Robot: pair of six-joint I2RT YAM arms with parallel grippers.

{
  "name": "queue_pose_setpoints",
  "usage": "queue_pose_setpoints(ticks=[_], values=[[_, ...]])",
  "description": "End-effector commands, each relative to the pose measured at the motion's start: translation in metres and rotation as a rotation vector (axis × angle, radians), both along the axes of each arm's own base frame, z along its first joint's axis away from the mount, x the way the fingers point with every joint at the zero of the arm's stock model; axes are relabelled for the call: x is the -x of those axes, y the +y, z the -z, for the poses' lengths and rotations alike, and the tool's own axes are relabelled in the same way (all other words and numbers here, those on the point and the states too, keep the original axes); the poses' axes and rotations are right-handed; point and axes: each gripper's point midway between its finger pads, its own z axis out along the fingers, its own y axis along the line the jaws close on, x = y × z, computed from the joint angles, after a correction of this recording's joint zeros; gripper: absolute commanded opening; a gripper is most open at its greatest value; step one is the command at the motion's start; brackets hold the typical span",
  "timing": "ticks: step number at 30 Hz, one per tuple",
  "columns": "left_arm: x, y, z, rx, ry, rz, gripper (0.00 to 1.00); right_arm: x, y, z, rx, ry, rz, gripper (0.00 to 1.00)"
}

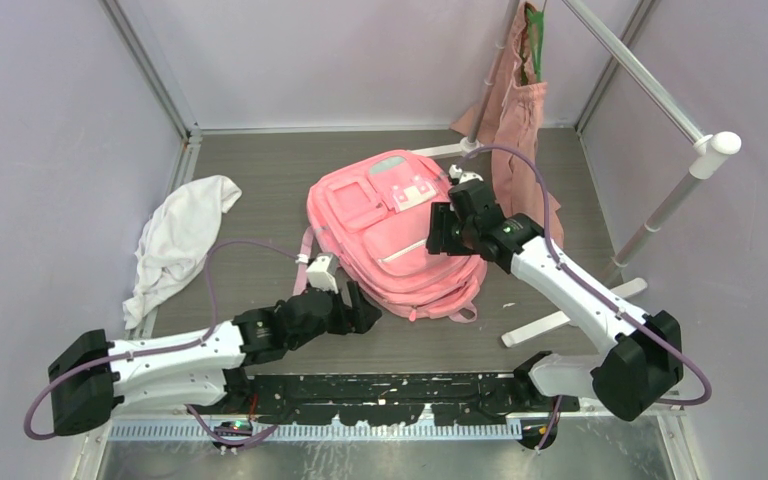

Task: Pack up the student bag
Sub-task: Zip the student bag at the center of the board.

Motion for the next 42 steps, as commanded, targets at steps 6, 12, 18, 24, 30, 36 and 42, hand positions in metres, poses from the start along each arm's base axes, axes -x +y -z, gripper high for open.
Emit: queue_pose_setpoints(ticks=[6,12,18,24,30,36,42], values=[[-0.034,-0.012,-0.006,0.092,-0.060,-0.146,0.79,-0.004,0.004,0.008,0.010,0.005,-0.012,0.57],[-0.032,-0.055,-0.012,0.083,-0.034,0.022,0.82,-0.004,0.006,0.012,-0.004,0.008,-0.005,0.58],[-0.046,-0.071,-0.004,0.140,-0.002,-0.002,0.61,-0.007,0.007,0.004,-0.007,-0.008,-0.011,0.58],[-0.070,-0.060,-0.012,0.217,0.023,-0.046,0.00,0.013,0.010,0.005,-0.051,0.029,-0.058,0.56],[-0.075,-0.053,-0.028,0.202,-0.010,-0.025,0.00,0.054,0.035,-0.004,-0.172,0.007,-0.067,0.52],[-0.073,-0.066,-0.031,0.206,0.007,0.025,0.00,0.095,0.069,0.021,-0.126,-0.006,-0.091,0.48],[-0.072,-0.075,-0.041,0.250,0.022,0.048,0.00,0.101,0.066,0.043,-0.098,-0.006,-0.040,0.42]])
